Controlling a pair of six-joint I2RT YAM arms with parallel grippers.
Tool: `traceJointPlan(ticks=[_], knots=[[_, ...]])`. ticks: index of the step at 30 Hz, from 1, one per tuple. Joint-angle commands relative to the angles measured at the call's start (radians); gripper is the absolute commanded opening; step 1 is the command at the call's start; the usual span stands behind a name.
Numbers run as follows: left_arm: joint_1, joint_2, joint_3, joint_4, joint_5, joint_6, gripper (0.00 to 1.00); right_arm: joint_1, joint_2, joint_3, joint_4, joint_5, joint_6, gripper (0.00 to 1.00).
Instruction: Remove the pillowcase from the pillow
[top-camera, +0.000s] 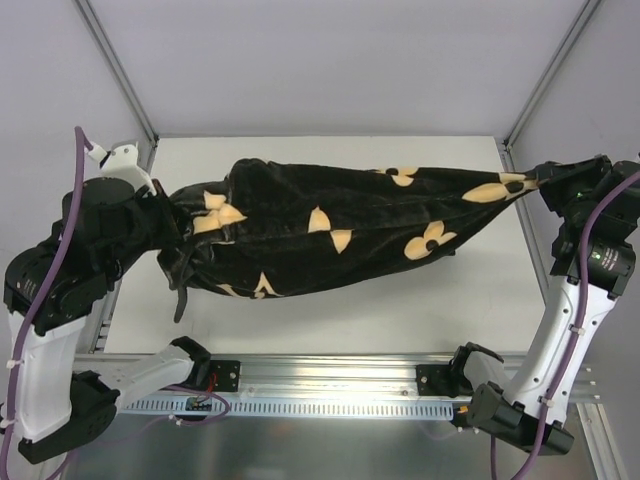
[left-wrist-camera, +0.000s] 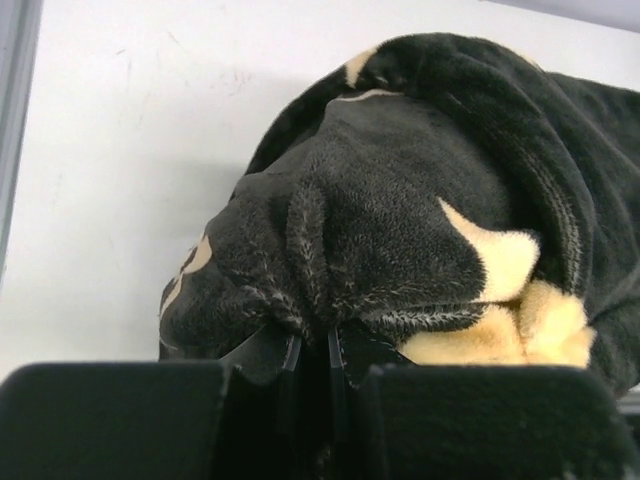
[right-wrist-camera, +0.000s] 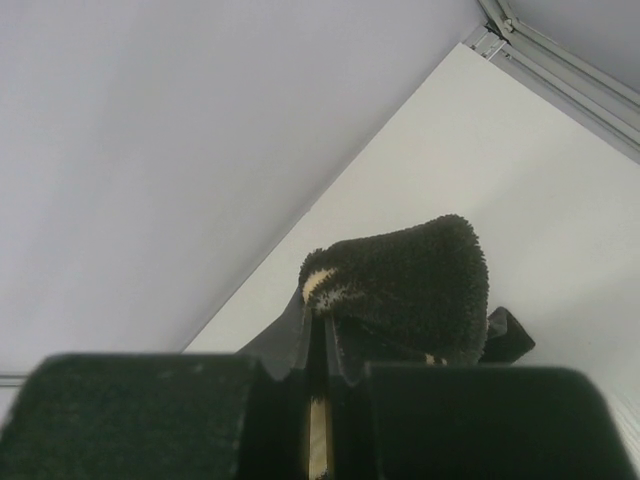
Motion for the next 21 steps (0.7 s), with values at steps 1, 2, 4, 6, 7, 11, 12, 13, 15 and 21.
traceJointPlan(ticks=[1, 2, 4, 6, 7, 11, 12, 13, 15, 21], knots=[[0.013, -0.127, -0.066, 0.188, 0.062, 0.083, 0.00, -0.019, -0.044, -0.020, 0.114, 0.024, -0.023, 0.01], [0.013, -0.145, -0.119, 0.197, 0.077, 0.084, 0.08, -0.021, -0.053, -0.052, 0.114, 0.024, -0.027, 0.01], [0.015, -0.187, -0.162, 0.202, 0.097, 0.078, 0.67, -0.019, -0.079, -0.088, 0.124, 0.013, -0.032, 0.01], [0.014, -0.195, -0.207, 0.200, 0.115, 0.078, 0.86, -0.019, -0.093, -0.137, 0.140, -0.011, -0.024, 0.01], [0.013, -0.192, -0.213, 0.199, 0.147, 0.081, 0.94, -0.019, -0.099, -0.148, 0.149, -0.019, -0.015, 0.01], [0.015, -0.161, -0.231, 0.196, 0.203, 0.071, 0.94, -0.021, -0.107, -0.175, 0.150, -0.034, -0.015, 0.01], [0.013, -0.149, -0.235, 0.194, 0.215, 0.069, 0.90, -0.021, -0.108, -0.178, 0.150, -0.034, -0.015, 0.01], [0.013, -0.144, -0.250, 0.193, 0.236, 0.058, 0.88, -0.019, -0.110, -0.178, 0.147, -0.034, -0.017, 0.01], [0.013, -0.138, -0.279, 0.193, 0.266, 0.037, 0.80, -0.018, -0.108, -0.183, 0.147, -0.037, -0.017, 0.01], [0.014, -0.201, -0.440, 0.193, 0.391, -0.049, 0.65, -0.015, -0.099, -0.192, 0.149, -0.039, -0.020, 0.01]])
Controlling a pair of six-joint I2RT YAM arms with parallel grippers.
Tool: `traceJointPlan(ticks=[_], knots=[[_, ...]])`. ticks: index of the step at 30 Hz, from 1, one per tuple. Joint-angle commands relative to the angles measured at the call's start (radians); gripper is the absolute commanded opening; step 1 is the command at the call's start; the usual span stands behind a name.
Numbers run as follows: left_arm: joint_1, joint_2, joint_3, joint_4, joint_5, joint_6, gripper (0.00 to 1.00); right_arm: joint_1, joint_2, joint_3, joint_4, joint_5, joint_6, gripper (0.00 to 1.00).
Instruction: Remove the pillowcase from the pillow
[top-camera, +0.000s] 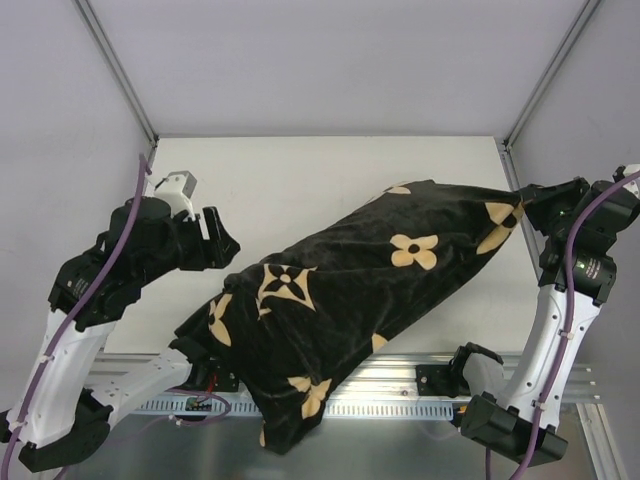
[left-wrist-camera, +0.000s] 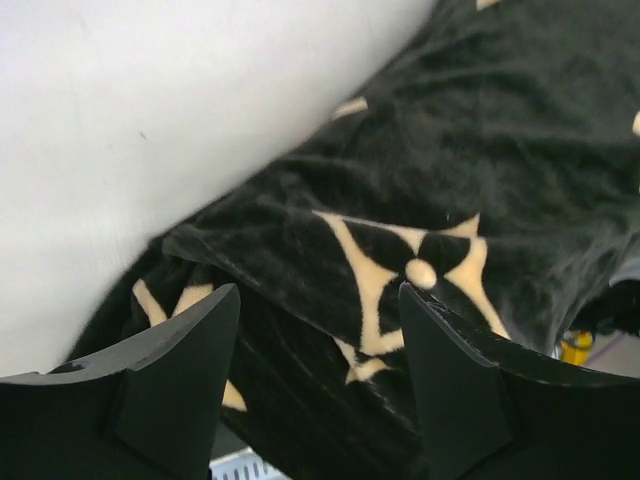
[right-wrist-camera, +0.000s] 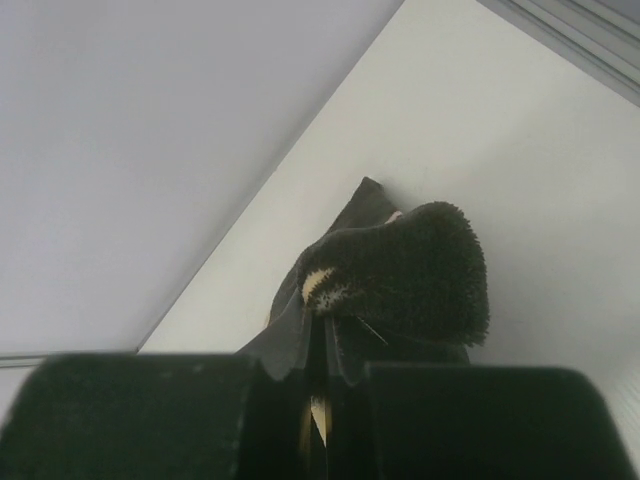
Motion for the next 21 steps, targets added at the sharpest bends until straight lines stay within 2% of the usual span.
traceJointPlan(ticks=[1, 6, 11, 15, 16, 18, 21], knots=[[0.007, -0.057, -0.087, 0.010, 0.141, -0.076, 0.65, -0.007, -0.012, 0.021, 0.119, -0.006, -0.009, 0.01], [0.008, -0.120, -0.218, 0.010, 0.268, -0.150, 0.67, -0.007, -0.007, 0.019, 0.121, -0.004, -0.010, 0.01], [0.008, -0.160, -0.333, 0.014, 0.350, -0.176, 0.76, -0.006, -0.002, 0.018, 0.121, -0.006, -0.012, 0.01], [0.006, -0.151, -0.342, 0.039, 0.444, -0.158, 0.97, -0.006, -0.002, 0.018, 0.121, -0.011, -0.007, 0.01], [0.006, -0.143, -0.347, 0.056, 0.458, -0.153, 0.98, -0.004, -0.002, 0.018, 0.124, -0.012, -0.007, 0.01], [0.006, -0.126, -0.365, 0.083, 0.469, -0.164, 0.98, -0.004, -0.001, 0.016, 0.126, -0.015, -0.001, 0.01], [0.008, -0.102, -0.401, 0.178, 0.479, -0.185, 0.86, -0.003, -0.002, 0.013, 0.126, -0.018, 0.001, 0.01]])
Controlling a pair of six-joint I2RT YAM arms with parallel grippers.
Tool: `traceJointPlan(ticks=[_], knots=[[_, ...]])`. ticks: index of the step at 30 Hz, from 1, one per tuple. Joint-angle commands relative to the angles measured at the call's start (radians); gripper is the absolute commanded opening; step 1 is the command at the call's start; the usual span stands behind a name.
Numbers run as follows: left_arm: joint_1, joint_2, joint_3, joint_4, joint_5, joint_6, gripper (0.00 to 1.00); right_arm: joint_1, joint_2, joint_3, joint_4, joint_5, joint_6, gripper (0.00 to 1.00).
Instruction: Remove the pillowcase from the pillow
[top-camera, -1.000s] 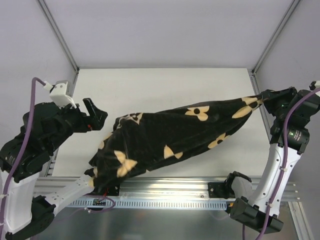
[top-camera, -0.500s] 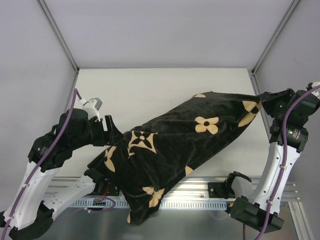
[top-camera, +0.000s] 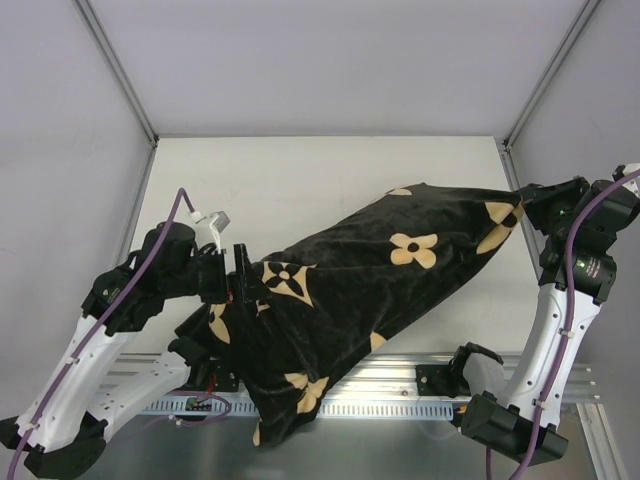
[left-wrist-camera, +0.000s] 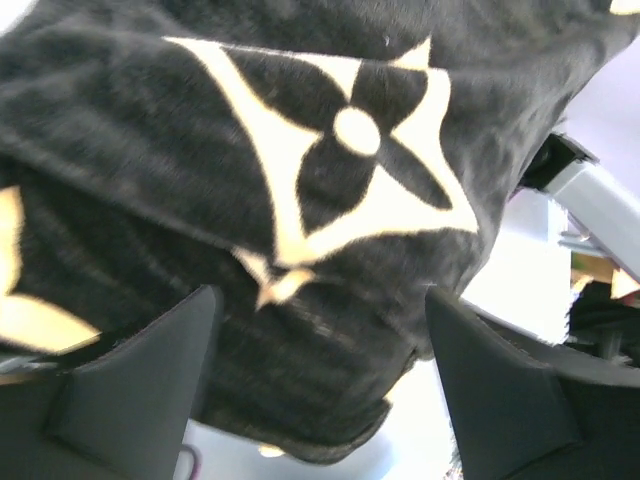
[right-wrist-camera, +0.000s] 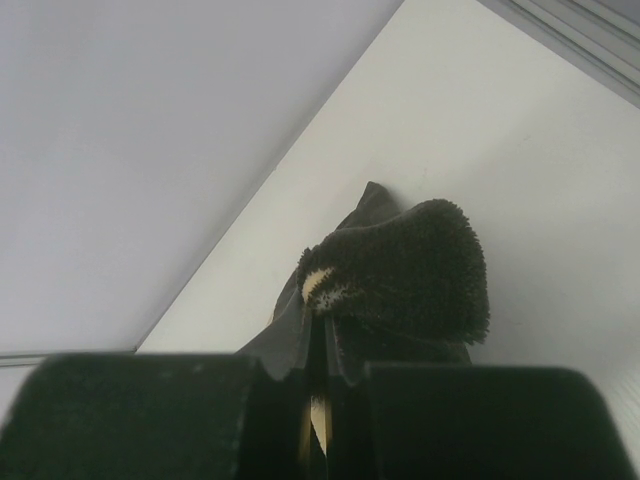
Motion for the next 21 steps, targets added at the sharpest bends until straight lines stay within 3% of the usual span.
traceJointPlan(ticks=[1, 8, 12, 15, 16, 17, 18, 20, 21], knots=[[0.008, 0.044, -0.039, 0.132, 0.065, -0.036, 0.73, -0.004, -0.013, 0.011, 0.122, -0.017, 0.007, 0.01], [0.006, 0.142, 0.009, 0.224, 0.096, -0.033, 0.33, -0.001, -0.011, 0.005, 0.122, -0.024, 0.007, 0.01], [0.007, 0.155, 0.050, 0.221, 0.085, -0.023, 0.18, 0.000, -0.013, 0.001, 0.125, -0.027, 0.010, 0.01], [0.008, 0.106, 0.041, 0.212, 0.018, -0.055, 0.16, 0.000, -0.017, -0.002, 0.125, -0.027, 0.005, 0.01], [0.008, 0.089, 0.033, 0.201, -0.017, -0.090, 0.21, 0.002, -0.017, -0.004, 0.125, -0.027, 0.004, 0.01], [0.007, 0.067, 0.026, 0.178, -0.122, -0.119, 0.36, 0.003, -0.017, -0.005, 0.126, -0.027, 0.002, 0.01], [0.006, 0.034, 0.020, 0.157, -0.163, -0.142, 0.70, 0.005, -0.017, -0.005, 0.125, -0.028, 0.001, 0.01], [0.006, 0.000, -0.005, 0.118, -0.220, -0.206, 0.91, 0.011, -0.013, -0.007, 0.128, -0.030, 0.002, 0.01], [0.008, -0.028, -0.017, 0.112, -0.226, -0.258, 0.95, 0.014, -0.011, -0.007, 0.131, -0.030, 0.004, 0.01]])
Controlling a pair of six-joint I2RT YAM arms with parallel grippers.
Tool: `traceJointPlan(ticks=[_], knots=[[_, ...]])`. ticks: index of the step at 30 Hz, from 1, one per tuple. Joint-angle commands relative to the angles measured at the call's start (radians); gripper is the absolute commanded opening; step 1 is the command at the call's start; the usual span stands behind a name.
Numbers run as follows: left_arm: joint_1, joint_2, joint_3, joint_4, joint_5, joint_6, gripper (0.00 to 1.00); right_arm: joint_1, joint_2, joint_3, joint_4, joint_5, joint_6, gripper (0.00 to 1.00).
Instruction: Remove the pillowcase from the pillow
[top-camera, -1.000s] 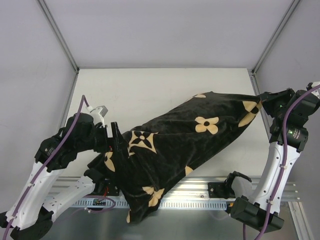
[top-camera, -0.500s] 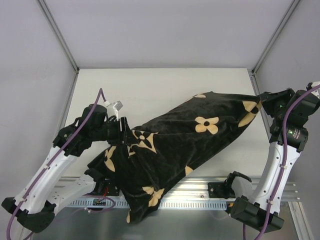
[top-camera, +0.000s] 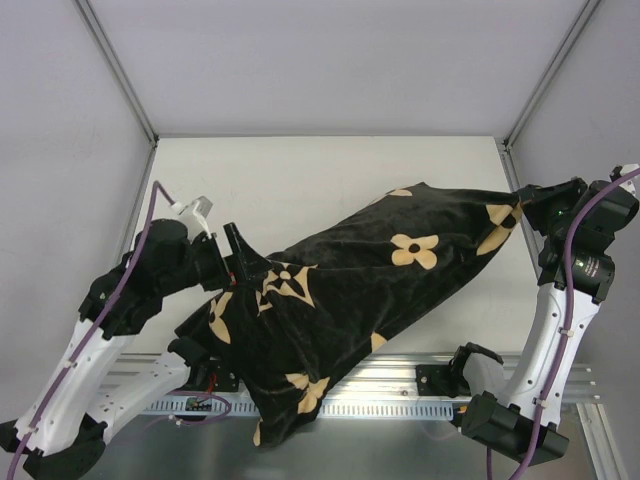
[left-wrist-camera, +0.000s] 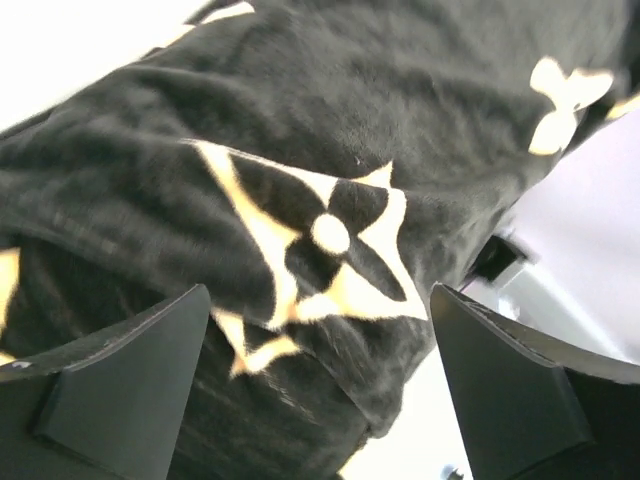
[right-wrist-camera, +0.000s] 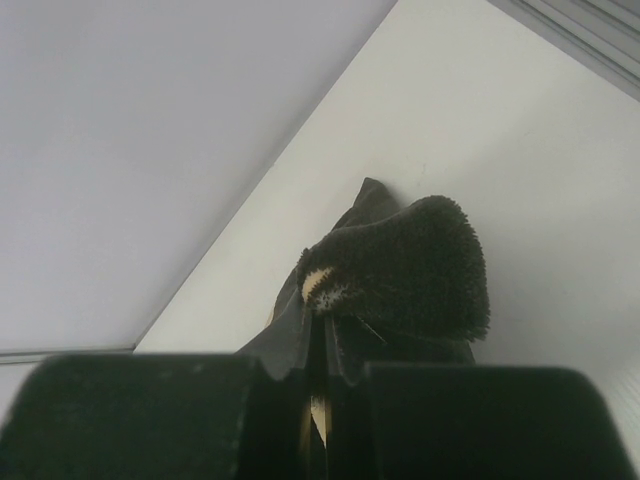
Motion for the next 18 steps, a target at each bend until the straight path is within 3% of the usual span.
traceJointPlan(ticks=[1, 6, 13, 18], knots=[[0.007, -0.070, -0.054, -0.052, -0.126, -0.161, 0.95, 0.012, -0.010, 0.011, 0.123, -0.027, 0.003, 0.01], [0.008, -0.125, -0.160, -0.037, -0.181, -0.350, 0.97, 0.020, -0.010, 0.009, 0.125, -0.027, 0.005, 0.01], [0.007, -0.030, -0.166, 0.057, -0.111, -0.416, 0.98, 0.029, -0.017, 0.006, 0.122, -0.029, 0.005, 0.01], [0.010, 0.015, -0.170, 0.211, -0.059, -0.442, 0.97, 0.037, -0.020, 0.003, 0.120, -0.031, 0.005, 0.01]])
